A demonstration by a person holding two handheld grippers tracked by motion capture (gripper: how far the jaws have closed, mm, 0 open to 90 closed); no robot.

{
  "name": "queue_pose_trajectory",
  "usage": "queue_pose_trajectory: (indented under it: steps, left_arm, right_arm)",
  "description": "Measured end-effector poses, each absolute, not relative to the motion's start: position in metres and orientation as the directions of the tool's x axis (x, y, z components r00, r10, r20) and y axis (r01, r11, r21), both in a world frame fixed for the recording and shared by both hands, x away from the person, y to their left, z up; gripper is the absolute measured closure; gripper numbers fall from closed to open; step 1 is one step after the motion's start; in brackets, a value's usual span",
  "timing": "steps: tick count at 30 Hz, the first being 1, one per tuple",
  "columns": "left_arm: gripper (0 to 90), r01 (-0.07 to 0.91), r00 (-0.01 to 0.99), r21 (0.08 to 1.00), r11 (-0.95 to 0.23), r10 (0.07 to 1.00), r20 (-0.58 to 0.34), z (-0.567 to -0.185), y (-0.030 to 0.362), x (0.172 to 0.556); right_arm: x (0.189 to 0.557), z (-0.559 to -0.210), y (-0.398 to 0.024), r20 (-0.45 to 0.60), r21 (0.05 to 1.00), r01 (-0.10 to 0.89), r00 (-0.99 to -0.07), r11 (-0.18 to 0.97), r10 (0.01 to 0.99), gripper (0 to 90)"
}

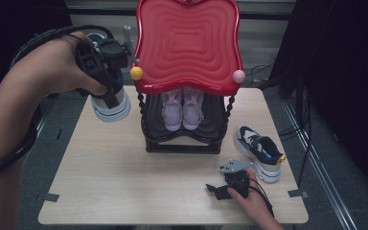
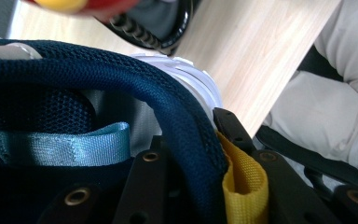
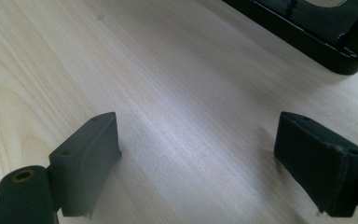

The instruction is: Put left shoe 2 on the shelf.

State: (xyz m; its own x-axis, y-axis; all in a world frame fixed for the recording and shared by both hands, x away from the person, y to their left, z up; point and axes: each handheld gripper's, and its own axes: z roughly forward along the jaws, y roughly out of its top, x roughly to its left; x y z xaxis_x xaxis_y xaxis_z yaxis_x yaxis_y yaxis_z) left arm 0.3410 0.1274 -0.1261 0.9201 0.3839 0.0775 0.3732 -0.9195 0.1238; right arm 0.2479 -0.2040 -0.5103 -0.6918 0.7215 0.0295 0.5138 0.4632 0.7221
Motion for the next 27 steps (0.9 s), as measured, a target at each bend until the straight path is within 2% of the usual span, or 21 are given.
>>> queue_pose_trajectory:
  steps: [16,27]
  left_arm:
    - [75.4,0.291,0.94,0.151,-0.945,0.312,0.139,-0.095,0.092,0.346]
    - [75.4,0.247,0.95,0.149,-0.958,0.27,0.16,-0.09,0.065,0.355]
  right_arm:
    - [0.248,-0.51,-0.204,0.027,0.723,0.513,-0.691,0.464,0.722,13.3]
    - [0.248,-0.51,-0.204,0.028,0.723,0.513,-0.691,0.463,0.722,13.3]
